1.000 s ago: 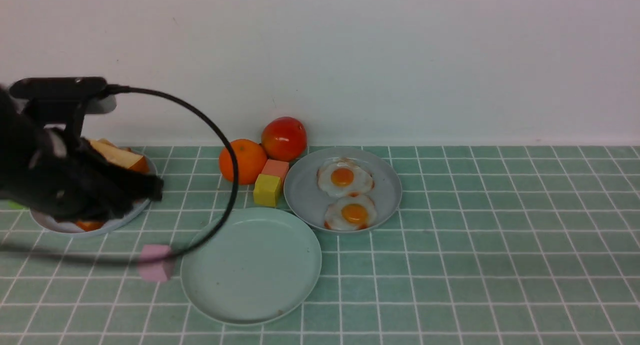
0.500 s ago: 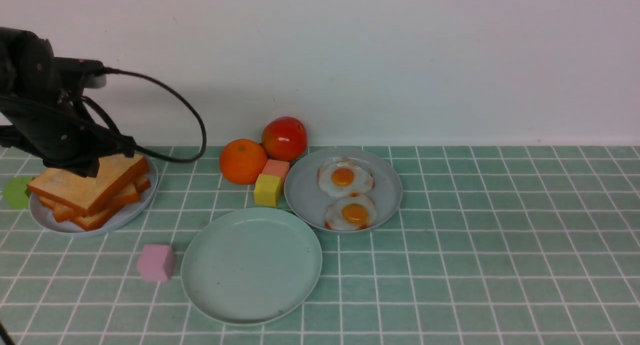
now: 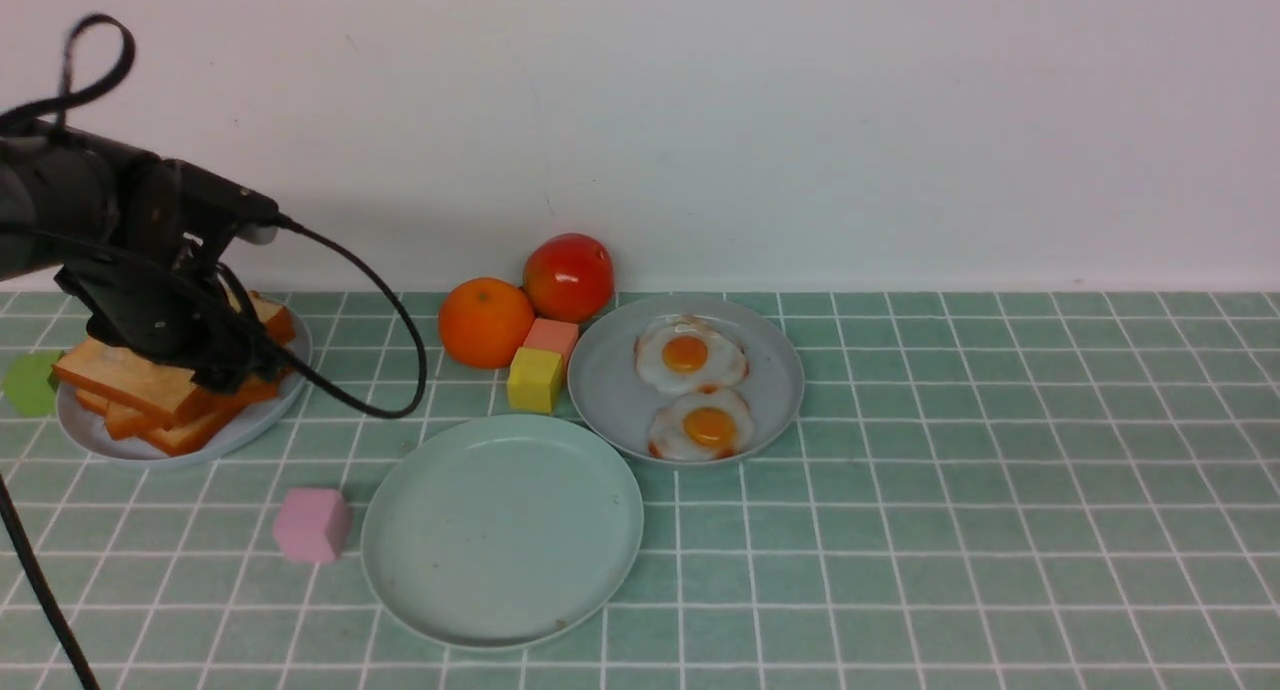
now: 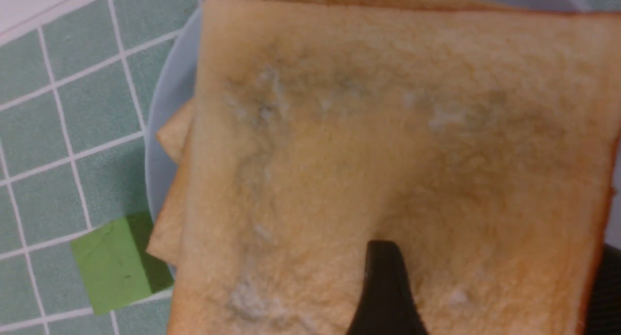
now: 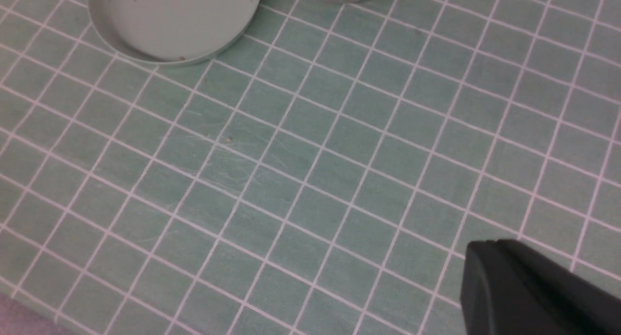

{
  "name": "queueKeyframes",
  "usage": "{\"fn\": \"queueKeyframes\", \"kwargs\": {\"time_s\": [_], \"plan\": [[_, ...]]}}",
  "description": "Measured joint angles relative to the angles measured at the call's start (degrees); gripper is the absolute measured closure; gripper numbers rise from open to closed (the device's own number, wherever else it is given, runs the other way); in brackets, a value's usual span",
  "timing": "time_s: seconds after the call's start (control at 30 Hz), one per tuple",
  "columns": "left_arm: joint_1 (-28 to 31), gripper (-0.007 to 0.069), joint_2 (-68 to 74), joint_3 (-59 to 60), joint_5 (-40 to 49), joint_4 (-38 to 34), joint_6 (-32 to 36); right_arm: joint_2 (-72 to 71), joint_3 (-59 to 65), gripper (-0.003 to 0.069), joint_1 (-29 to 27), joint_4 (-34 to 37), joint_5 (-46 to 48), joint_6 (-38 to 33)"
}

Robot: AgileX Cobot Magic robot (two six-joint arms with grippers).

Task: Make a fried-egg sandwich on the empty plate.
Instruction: Use the left arm to grab a slice of bread, then use the left arm to put a slice of bread into the empty plate in the middle

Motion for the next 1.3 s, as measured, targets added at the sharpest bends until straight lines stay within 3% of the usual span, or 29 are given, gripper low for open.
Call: {"fn": "queueKeyframes", "kwargs": {"time_s": [0.2, 0.47, 0.63, 0.87, 1.07, 1.13, 1.3], "plan": [[-0.07, 0.0312, 0.35, -0.42, 1.09, 0.36, 0.00, 0.00, 0.00, 0.0655, 0.00, 0.93, 0.00, 0.00], [-0.07, 0.0361, -2.46, -0.34, 4.00, -1.18, 0.37, 0.00, 0.00, 0.0650, 0.00, 2.25, 0.40, 0.00], [-0.07, 0.0553, -7.93, -0.16, 6.74, -4.42, 0.37, 0.00, 0.00, 0.0646, 0.00, 2.64, 0.40, 0.00], [-2.64, 0.0554, -15.33, 0.67, 11.97, -9.93, 0.25, 0.00, 0.00, 0.0641, 0.00, 2.75, 0.53, -0.13], [-22.26, 0.0554, -22.59, 9.16, 12.76, -8.00, -1.04, 0.00, 0.00, 0.0637, 0.00, 2.81, 0.58, -0.13], [-30.38, 0.0554, -22.66, 12.63, 10.82, -1.95, -4.33, 0.00, 0.00, 0.0634, 0.00, 2.94, 0.58, -0.44], [-40.94, 0.0554, -20.07, 14.74, 9.58, 13.03, -15.90, 0.00, 0.00, 0.0630, 0.00, 4.15, 0.64, -0.98]]}}
